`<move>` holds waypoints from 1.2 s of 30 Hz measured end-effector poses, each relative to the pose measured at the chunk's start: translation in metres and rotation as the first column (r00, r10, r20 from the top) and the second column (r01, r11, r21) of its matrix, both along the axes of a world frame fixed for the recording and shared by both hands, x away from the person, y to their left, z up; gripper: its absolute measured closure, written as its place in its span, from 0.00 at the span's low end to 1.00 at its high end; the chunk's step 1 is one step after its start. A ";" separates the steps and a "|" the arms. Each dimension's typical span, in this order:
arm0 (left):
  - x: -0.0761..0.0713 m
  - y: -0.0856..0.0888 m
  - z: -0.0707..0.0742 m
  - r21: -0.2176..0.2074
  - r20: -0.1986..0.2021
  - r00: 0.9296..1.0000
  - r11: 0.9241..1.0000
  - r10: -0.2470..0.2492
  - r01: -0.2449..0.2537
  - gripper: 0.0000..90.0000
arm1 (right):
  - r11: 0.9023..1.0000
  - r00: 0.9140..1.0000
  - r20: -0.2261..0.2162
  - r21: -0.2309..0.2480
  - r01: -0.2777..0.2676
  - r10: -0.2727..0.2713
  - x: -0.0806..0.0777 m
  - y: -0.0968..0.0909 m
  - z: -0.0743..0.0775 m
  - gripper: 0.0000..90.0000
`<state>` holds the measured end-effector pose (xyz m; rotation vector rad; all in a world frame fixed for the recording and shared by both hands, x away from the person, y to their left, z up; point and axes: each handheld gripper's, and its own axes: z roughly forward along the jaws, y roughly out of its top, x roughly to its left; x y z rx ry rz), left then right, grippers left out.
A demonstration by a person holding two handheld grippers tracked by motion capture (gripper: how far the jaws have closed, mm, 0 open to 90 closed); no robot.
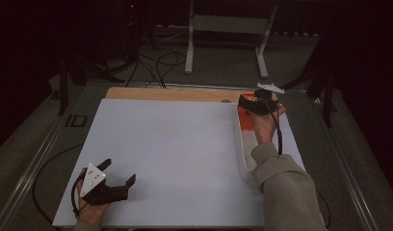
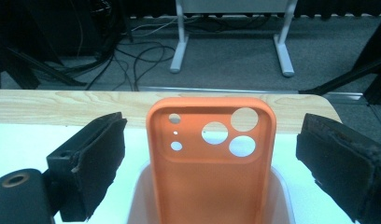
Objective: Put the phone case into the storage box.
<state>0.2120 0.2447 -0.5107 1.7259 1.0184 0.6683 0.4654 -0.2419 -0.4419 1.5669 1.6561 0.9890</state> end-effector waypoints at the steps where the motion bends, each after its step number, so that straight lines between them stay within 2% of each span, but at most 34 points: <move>1: 0.000 0.000 0.000 0.001 0.000 1.000 1.000 0.000 0.000 0.00 | 1.000 1.000 -0.001 0.002 -0.007 0.007 -0.001 0.000 0.001 0.08; 4: 0.000 0.000 0.000 0.000 0.001 1.000 1.000 -0.001 0.001 0.00 | 1.000 1.000 0.000 -0.003 -0.017 0.017 -0.003 -0.001 0.003 0.08; 12: 0.000 -0.001 0.000 0.001 -0.003 1.000 1.000 -0.004 0.004 0.00 | 0.995 0.995 -0.006 -0.041 -0.095 0.095 -0.013 0.004 0.008 0.09; 22: 0.001 -0.002 -0.001 0.005 -0.009 1.000 1.000 -0.007 0.008 0.00 | 0.987 0.988 -0.010 -0.020 -0.156 0.156 -0.027 0.004 0.008 0.09; 26: 0.002 -0.002 -0.001 0.007 -0.013 1.000 1.000 -0.010 0.010 0.00 | 0.984 0.984 -0.010 0.009 -0.180 0.180 -0.036 0.001 0.010 0.09; 35: 0.002 -0.003 -0.001 0.014 -0.017 1.000 1.000 -0.013 0.013 0.00 | 0.976 0.976 0.008 -0.001 -0.220 0.220 -0.054 -0.002 0.019 0.09; 36: 0.002 -0.003 -0.001 0.013 -0.018 1.000 1.000 -0.012 0.012 0.00 | 0.972 0.972 0.014 -0.004 -0.233 0.233 -0.059 -0.003 0.021 0.09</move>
